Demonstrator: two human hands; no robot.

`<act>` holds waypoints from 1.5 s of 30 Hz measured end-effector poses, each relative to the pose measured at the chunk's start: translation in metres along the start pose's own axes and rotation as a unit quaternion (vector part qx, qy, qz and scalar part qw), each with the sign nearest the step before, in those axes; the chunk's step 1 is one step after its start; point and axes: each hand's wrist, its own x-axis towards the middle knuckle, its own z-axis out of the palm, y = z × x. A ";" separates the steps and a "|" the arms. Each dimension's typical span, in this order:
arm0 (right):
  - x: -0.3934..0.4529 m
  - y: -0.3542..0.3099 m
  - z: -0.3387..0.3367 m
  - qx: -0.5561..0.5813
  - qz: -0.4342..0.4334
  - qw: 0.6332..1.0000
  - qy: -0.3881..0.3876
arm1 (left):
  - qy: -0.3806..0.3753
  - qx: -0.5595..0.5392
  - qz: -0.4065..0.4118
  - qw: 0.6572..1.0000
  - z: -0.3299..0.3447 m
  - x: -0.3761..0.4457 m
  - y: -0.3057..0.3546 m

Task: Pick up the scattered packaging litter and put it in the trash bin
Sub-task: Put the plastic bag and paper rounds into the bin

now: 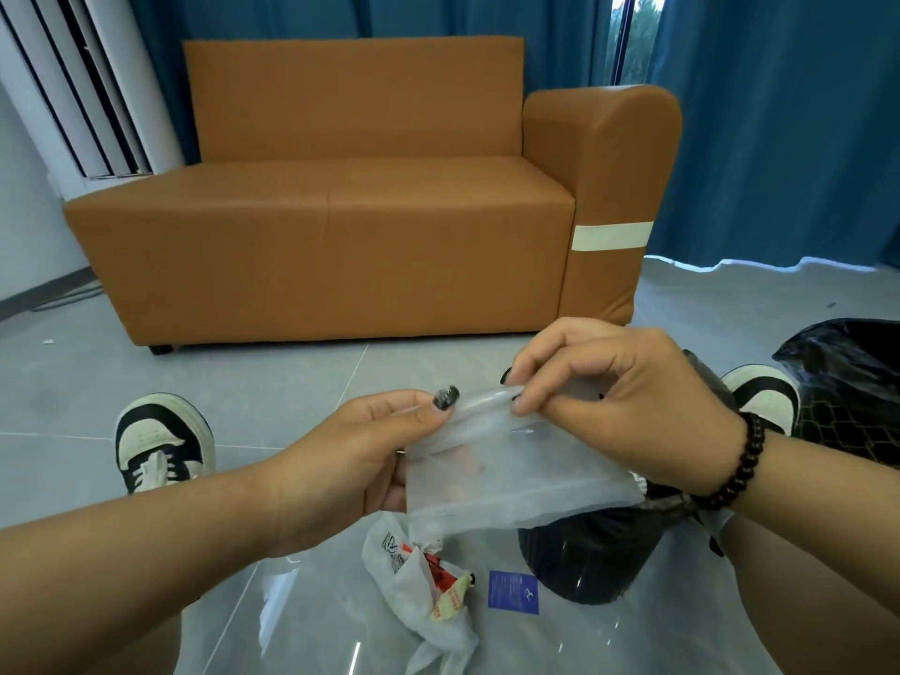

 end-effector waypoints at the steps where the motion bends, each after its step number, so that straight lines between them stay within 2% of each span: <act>1: -0.001 -0.002 0.001 0.002 -0.003 1.000 -0.006 | 0.012 0.013 0.009 1.000 0.000 -0.001 0.000; 3: -0.003 -0.006 0.002 0.043 0.022 0.999 -0.018 | 0.035 0.050 0.029 0.998 0.000 -0.003 0.000; 6: -0.002 -0.005 0.001 0.140 0.130 0.981 -0.030 | 0.067 0.102 0.062 0.991 0.001 -0.004 0.000; 8: -0.001 0.000 -0.001 0.125 0.195 0.972 -0.042 | 0.078 0.101 0.082 0.988 0.002 -0.004 0.001; 11: 0.002 0.002 -0.003 0.129 0.245 0.959 -0.068 | 0.083 0.078 0.100 0.988 0.003 -0.004 0.004; 14: 0.003 0.003 -0.005 0.139 0.239 0.960 -0.048 | 0.077 0.052 0.089 0.992 0.004 -0.002 0.007; 18: 0.005 0.003 -0.007 0.176 0.211 0.961 -0.025 | 0.021 -0.012 0.049 0.998 0.009 -0.003 0.014; 23: 0.007 0.003 -0.006 0.127 0.182 0.975 -0.024 | 0.049 -0.002 0.073 0.996 0.010 0.003 0.014; 25: 0.007 0.001 -0.006 0.178 0.213 0.960 -0.027 | 0.055 0.018 0.086 0.995 0.009 0.004 0.013; 27: 0.006 0.001 -0.006 0.252 0.268 0.929 -0.036 | 0.062 0.033 0.097 0.993 0.008 0.006 0.012; 31: 0.005 0.004 -0.005 0.205 0.279 0.938 -0.030 | 0.061 0.036 0.093 0.993 0.006 0.008 0.008; 35: 0.003 0.007 -0.009 0.141 0.255 0.956 -0.025 | 0.051 0.029 0.073 0.996 0.007 0.014 0.003; 40: 0.000 0.015 -0.014 0.287 0.290 0.911 0.059 | 0.094 0.030 0.094 0.991 0.012 0.037 -0.003; 43: 0.003 0.034 -0.021 0.236 0.325 0.904 0.148 | 0.099 0.054 0.071 0.991 0.021 0.054 -0.010; 45: 0.004 0.049 -0.030 0.125 0.337 0.914 0.187 | 0.110 0.079 0.047 0.990 0.025 0.067 -0.016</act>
